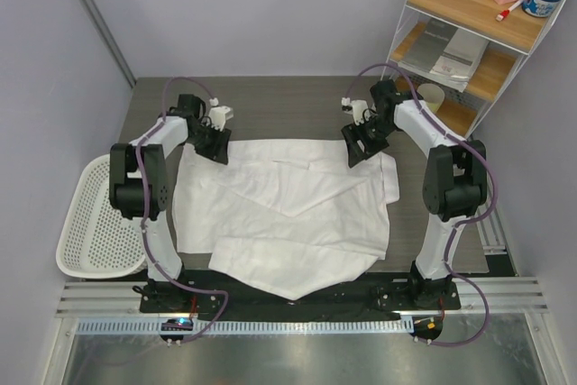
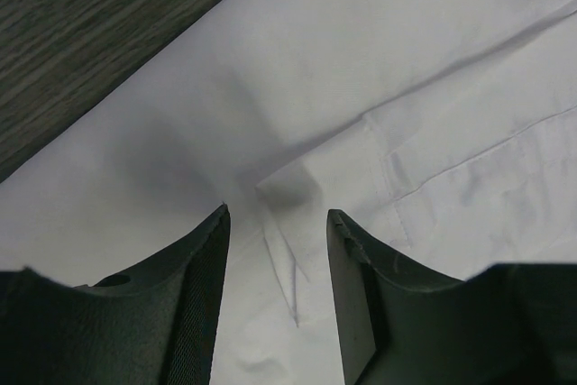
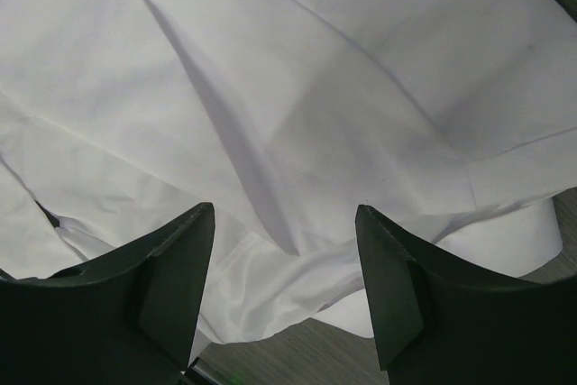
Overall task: Fold and stack the long sleeve shirts
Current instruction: Fold the shirt
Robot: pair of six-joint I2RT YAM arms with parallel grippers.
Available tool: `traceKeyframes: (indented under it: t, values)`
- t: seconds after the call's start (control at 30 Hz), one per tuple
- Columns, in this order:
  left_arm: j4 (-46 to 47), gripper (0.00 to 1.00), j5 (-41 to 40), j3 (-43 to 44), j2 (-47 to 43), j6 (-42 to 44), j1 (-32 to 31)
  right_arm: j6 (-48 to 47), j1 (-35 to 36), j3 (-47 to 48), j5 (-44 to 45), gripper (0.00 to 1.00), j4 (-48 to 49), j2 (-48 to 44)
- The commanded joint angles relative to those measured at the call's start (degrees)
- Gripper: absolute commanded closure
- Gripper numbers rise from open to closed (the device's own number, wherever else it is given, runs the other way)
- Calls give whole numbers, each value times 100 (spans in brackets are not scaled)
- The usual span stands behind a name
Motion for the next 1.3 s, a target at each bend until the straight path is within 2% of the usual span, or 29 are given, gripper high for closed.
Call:
traceKeyframes:
  t: [0.0,0.23,0.3,0.53,0.67,0.83,1.17,1.2,1.27]
  values:
    - [52,54,236,259,63,65,-38,-53,16,290,50,31,-116,72]
    - [61,60,525,373,186,-129,-38,-26,7,378,33,31,-204,178]
    - [0,75,552,426,273,-155,-38,-26,-2,396,50,30,-204,196]
    - [-491,100,684,777,362,-41,-20,-9,-20,501,-2,30,-239,257]
    - [-773,100,1122,831,-68,-15,-11,-18,-20,519,-3,30,-248,292]
    - [-695,100,1282,532,-762,-190,129,-26,-28,519,-38,30,-248,363]
    - [-326,100,1106,514,-790,-507,779,-35,-28,633,-29,25,-248,407]
    - [-552,100,1219,575,-659,-402,788,-35,-28,650,-29,25,-257,415]
    - [-686,84,1466,707,-527,-304,727,-35,-37,651,-46,25,-274,433]
